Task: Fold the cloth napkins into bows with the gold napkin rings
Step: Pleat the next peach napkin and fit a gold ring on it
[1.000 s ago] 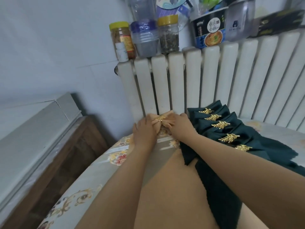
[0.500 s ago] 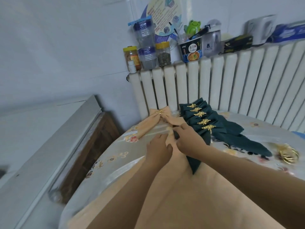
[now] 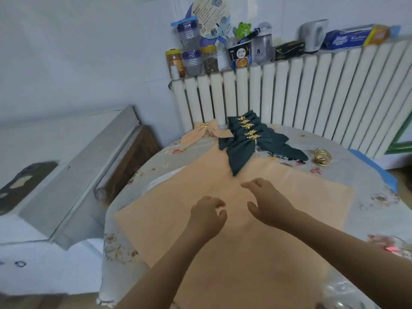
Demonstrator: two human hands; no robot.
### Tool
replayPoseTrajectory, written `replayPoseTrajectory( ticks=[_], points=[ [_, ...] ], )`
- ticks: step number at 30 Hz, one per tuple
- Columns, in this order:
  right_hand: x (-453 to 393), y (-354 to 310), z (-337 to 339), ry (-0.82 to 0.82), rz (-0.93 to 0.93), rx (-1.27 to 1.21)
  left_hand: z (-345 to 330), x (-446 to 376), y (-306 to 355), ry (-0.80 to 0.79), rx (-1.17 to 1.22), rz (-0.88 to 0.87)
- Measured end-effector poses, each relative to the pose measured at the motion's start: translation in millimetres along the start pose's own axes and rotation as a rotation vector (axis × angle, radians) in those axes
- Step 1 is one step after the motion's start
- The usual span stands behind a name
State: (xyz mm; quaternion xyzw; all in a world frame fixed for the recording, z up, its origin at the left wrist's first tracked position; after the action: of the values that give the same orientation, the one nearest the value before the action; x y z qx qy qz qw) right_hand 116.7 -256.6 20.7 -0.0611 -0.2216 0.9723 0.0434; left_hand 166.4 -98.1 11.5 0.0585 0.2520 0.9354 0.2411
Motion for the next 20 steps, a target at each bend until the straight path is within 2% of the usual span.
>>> replayPoseTrajectory(
  ticks=[7,10,14,20],
  points=[
    [99,20,-23,-0.345,0.044,0.138,-17,89,-17,-0.426,-0.059,-0.004],
    [127,23,-28,-0.442,0.029,0.103,-12,109,-26,-0.536,-0.184,-0.046],
    [145,19,-36,-0.445,0.039,0.075,-13,120,-26,-0.481,-0.262,-0.081],
    [145,26,-45,-0.220,-0.026,-0.058,-16,124,-30,-0.407,-0.209,-0.057]
  ],
)
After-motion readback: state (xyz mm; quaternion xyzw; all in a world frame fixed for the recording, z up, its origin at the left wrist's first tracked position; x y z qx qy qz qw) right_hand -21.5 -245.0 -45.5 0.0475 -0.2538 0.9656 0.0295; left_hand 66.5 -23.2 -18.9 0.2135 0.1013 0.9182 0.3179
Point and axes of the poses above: each hand's wrist, its own x-axis away from the middle knuckle, its own z-axis out of the back of the hand, y = z × x, the point moved 3 cm from there along -x, towards the middle knuckle
